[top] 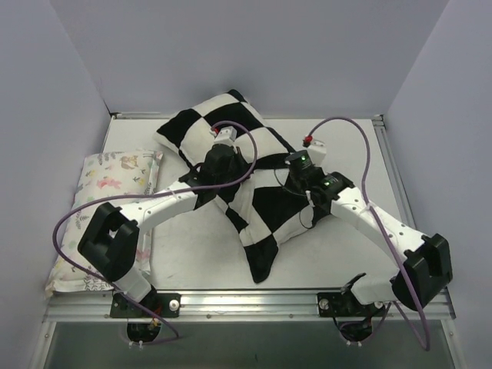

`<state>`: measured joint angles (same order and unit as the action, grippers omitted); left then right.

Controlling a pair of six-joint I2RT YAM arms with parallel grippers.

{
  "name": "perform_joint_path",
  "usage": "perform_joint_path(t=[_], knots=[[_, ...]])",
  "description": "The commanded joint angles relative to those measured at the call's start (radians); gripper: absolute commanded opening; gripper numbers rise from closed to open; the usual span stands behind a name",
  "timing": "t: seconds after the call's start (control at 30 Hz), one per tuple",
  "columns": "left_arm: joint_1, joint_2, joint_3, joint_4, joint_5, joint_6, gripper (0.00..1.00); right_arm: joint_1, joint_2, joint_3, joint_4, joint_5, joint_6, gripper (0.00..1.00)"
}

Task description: Remove the pillowcase from the pillow

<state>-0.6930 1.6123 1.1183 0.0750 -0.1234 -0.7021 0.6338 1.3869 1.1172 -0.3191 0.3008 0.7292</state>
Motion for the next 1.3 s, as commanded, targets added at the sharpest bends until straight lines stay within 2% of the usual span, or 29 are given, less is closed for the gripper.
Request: perform_joint_path(t=[0.0, 0.17, 0.27, 0.37, 0.43, 0.57, 0.67, 0.8, 0.83, 0.93, 1.17, 1.27], knots=[[0.023, 0.057, 0.063, -0.003, -0.048, -0.02, 0.0, -0.065, -0.169, -0.127, -0.052, -0.015, 0.003, 0.0], [0.064, 0.098, 0.136, -0.057, -0.104, -0.03, 0.0, -0.238, -0.426, -0.315, -0.06, -0.113, -0.004, 0.0], [0.107, 0.1, 0.165, -0.073, -0.111, -0.043, 0.0, -0.316, -0.5, -0.416, -0.084, -0.149, -0.007, 0.0], [0.127, 0.095, 0.187, -0.11, -0.105, -0.033, 0.0, -0.373, -0.511, -0.483, -0.06, -0.199, 0.006, 0.0], [0.116, 0.101, 0.212, -0.132, -0.04, -0.001, 0.0, -0.378, -0.485, -0.543, 0.017, -0.261, 0.025, 0.0], [0.038, 0.101, 0.27, -0.204, -0.029, 0.122, 0.01, -0.376, -0.356, -0.609, 0.175, -0.345, 0.071, 0.0], [-0.022, 0.119, 0.339, -0.3, -0.039, 0.185, 0.12, -0.376, -0.33, -0.642, 0.274, -0.399, 0.09, 0.0], [-0.129, 0.121, 0.417, -0.403, -0.113, 0.275, 0.46, -0.37, -0.353, -0.636, 0.301, -0.397, 0.085, 0.0], [-0.146, 0.109, 0.425, -0.409, -0.125, 0.303, 0.6, -0.37, -0.354, -0.622, 0.292, -0.391, 0.079, 0.0], [-0.195, 0.091, 0.466, -0.44, -0.136, 0.335, 0.74, -0.372, -0.359, -0.614, 0.279, -0.385, 0.073, 0.0], [-0.347, 0.092, 0.54, -0.532, -0.217, 0.352, 0.91, -0.372, -0.358, -0.602, 0.275, -0.394, 0.07, 0.0], [-0.401, 0.126, 0.546, -0.569, -0.291, 0.291, 0.92, -0.372, -0.364, -0.594, 0.267, -0.39, 0.072, 0.0]])
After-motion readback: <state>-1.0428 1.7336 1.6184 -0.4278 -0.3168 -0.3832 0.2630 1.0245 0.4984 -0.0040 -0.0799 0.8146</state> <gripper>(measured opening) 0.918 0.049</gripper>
